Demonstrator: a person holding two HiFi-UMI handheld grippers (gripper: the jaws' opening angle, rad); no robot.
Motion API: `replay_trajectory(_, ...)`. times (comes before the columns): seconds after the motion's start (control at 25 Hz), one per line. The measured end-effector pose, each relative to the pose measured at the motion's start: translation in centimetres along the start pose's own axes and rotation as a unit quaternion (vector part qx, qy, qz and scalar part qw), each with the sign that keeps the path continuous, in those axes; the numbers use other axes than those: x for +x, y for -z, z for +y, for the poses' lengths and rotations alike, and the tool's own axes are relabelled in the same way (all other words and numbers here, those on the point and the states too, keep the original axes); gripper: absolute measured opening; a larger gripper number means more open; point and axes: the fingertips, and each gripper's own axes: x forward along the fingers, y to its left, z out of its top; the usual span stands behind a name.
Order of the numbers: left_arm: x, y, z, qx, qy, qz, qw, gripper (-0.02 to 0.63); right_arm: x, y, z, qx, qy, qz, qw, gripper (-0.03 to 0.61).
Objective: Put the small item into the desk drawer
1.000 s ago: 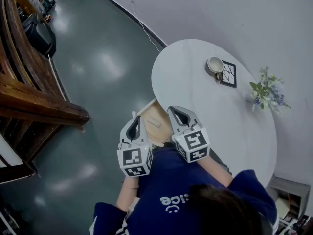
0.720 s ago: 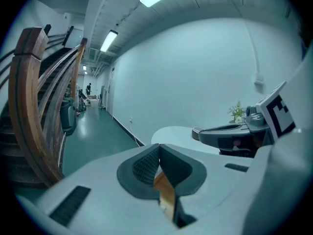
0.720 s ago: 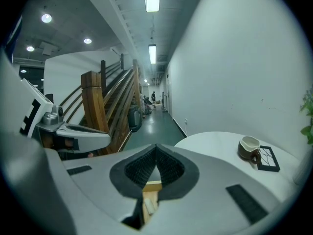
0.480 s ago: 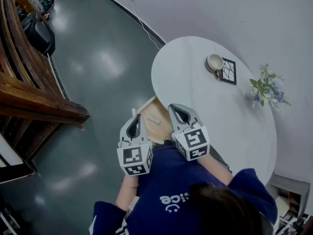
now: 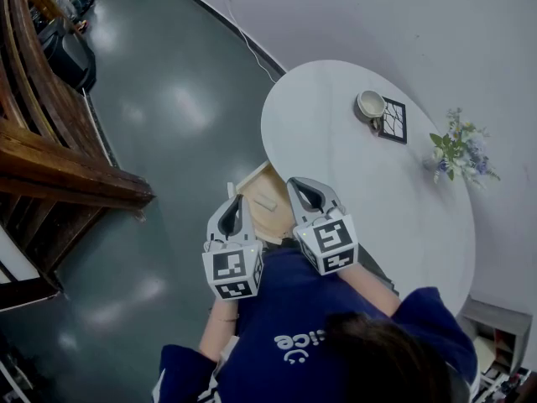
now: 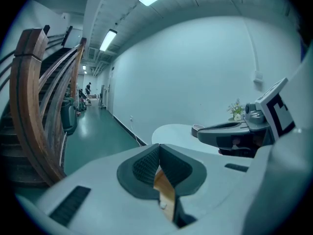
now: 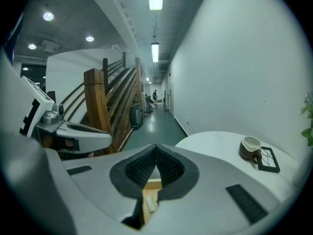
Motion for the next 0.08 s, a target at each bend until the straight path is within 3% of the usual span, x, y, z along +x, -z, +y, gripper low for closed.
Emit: replay_trajectory(0.08,-0.06,0.02,-0.02,-0.002,0.001,0.0,1.0,0.005,0.04,0.0,0.28,-0.004,-0.001,0.002,1.0,0.008)
